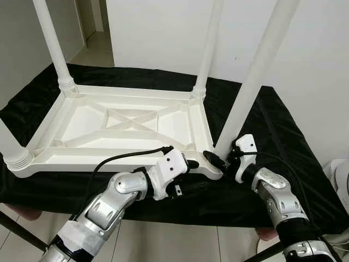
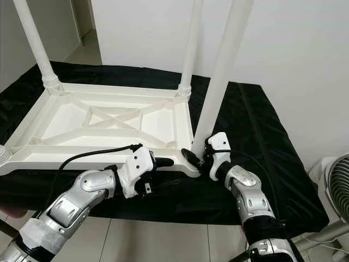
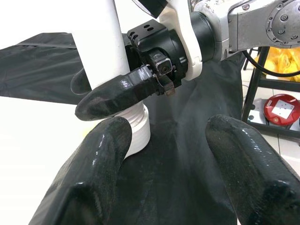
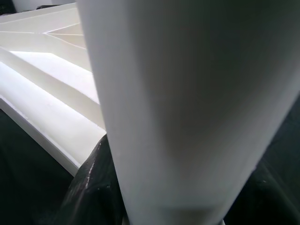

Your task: Building children table

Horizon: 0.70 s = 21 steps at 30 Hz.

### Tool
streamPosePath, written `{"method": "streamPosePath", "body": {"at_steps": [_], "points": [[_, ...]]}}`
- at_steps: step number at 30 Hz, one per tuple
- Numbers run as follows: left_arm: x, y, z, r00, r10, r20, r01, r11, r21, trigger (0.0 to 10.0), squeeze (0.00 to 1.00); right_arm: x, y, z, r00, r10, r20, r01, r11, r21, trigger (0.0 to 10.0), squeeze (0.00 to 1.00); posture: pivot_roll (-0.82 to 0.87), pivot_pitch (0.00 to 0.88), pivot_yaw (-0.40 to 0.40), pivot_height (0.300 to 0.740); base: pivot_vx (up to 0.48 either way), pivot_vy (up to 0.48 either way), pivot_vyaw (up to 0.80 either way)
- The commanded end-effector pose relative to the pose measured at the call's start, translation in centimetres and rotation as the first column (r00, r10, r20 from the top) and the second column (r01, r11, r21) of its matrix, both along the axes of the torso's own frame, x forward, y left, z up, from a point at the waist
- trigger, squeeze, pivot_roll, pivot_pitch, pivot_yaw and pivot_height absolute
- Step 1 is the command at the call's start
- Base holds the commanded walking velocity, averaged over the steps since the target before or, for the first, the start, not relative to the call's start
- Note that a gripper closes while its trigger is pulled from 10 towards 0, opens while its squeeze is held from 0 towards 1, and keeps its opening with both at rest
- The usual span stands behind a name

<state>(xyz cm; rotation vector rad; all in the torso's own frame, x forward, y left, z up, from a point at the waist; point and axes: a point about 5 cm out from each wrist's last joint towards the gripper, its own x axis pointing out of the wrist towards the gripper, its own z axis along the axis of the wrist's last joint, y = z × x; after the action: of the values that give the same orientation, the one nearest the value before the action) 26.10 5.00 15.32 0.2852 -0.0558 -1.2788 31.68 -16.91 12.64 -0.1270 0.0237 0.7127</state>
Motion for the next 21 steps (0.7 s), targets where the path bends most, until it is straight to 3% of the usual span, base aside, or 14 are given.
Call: {"method": "streamPosePath", "body": {"at_steps": [1, 2, 12, 16, 20, 21], "points": [[-0.5, -0.3, 0.0, 0.998, -0.067, -0.007, 0.067, 0.998, 0.021, 10.0, 0.0, -0.2, 0.0, -0.4, 1.0, 0.023, -0.008, -0.024, 0.999, -0.024, 0.0, 0.0, -0.1, 0.0, -0.042, 0.74, 0.0, 0.0, 0.0], [-0.6, -0.3, 0.0, 0.998, -0.068, -0.008, 0.068, 0.997, 0.02, 10.0, 0.0, -0.3, 0.0, -0.5, 1.0, 0.021, -0.015, -0.021, 1.0, -0.009, 10.0, 0.0, -0.1, 0.0, -0.045, 0.74, 0.0, 0.0, 0.0], [-0.6, -0.4, 0.0, 0.998, -0.068, -0.01, 0.068, 0.998, 0.017, 10.0, 0.0, -0.6, 1.5, -0.4, 0.992, -0.125, -0.034, 0.127, 0.99, 0.068, 10.0, 0.0, -0.1, 0.0, -0.049, 0.74, 0.0, 0.0, 0.0], [-0.8, -0.4, -0.1, 0.997, -0.07, -0.013, 0.07, 0.997, 0.017, 10.0, 0.0, -1.2, 2.4, -0.1, 0.968, -0.246, -0.051, 0.25, 0.96, 0.123, 10.0, 0.0, -0.11, 0.0, -0.049, 0.74, 0.0, 0.0, 0.0], [-0.8, -0.4, -0.1, 0.997, -0.071, -0.014, 0.071, 0.997, 0.017, 10.0, 0.0, -1.4, 2.5, -0.1, 0.954, -0.295, -0.049, 0.299, 0.946, 0.125, 10.0, 0.0, -0.11, 0.0, -0.049, 0.74, 0.0, 0.0, 0.0], [-0.9, -0.4, -0.2, 0.997, -0.072, -0.016, 0.072, 0.997, 0.018, 10.0, 0.0, -1.6, 2.6, -0.3, 0.924, -0.378, -0.061, 0.383, 0.914, 0.133, 10.0, 0.0, -0.11, 0.0, -0.05, 0.74, 0.0, 0.0, 0.0]]}}
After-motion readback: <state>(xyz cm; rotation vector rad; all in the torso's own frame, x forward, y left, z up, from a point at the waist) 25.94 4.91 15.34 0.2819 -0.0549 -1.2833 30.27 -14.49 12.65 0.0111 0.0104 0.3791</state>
